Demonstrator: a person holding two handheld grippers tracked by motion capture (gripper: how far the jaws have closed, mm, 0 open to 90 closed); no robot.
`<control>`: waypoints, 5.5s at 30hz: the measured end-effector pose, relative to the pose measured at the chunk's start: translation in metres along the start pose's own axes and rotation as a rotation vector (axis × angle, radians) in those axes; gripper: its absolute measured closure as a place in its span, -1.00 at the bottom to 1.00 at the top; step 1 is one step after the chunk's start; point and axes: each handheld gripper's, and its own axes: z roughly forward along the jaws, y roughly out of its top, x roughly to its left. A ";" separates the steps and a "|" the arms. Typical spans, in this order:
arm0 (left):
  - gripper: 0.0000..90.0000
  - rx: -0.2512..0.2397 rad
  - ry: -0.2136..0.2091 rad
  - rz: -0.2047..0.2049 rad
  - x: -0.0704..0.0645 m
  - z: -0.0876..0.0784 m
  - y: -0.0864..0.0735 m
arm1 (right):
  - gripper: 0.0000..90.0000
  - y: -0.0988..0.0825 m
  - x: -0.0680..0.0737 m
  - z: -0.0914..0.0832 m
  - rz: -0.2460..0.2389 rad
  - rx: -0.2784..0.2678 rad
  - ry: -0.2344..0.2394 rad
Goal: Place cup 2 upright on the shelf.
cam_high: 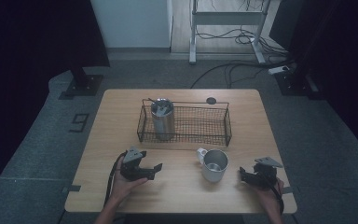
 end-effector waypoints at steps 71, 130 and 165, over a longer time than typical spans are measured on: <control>-0.68 -0.011 0.000 -0.088 0.020 -0.006 -0.009 | -0.84 0.025 0.088 -0.052 -0.161 -0.241 0.384; -0.67 0.022 0.002 -0.116 0.029 -0.003 -0.017 | -0.85 0.038 0.100 -0.018 -0.212 -0.245 0.352; -0.67 0.019 0.001 -0.130 0.031 -0.005 -0.017 | -0.85 0.087 0.094 -0.050 -0.222 -0.341 0.390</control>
